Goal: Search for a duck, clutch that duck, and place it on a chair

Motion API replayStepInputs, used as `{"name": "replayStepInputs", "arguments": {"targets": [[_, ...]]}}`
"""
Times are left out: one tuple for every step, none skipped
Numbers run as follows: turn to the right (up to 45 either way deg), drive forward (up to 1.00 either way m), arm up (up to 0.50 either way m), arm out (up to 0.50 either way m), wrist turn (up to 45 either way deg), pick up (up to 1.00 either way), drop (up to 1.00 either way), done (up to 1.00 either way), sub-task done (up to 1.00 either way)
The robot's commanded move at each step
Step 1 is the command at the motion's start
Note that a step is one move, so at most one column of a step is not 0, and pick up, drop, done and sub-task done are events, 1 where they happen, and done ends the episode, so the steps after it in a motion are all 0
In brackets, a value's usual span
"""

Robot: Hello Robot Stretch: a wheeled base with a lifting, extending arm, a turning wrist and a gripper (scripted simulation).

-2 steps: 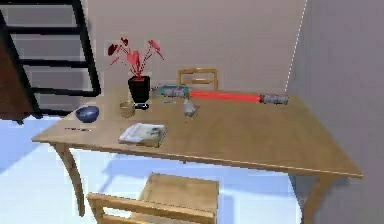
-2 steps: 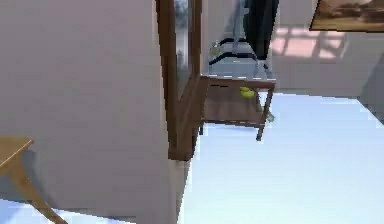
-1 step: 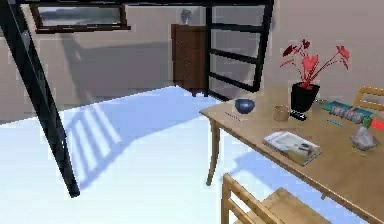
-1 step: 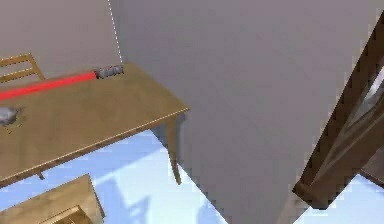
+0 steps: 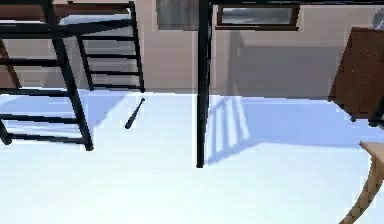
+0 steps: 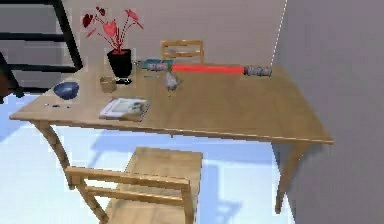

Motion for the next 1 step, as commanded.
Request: {"name": "replayStepInputs", "arguments": {"targets": [[45.0,0.00,0.00,0.00,0.0,0.00,0.00,0.00,0.00]]}}
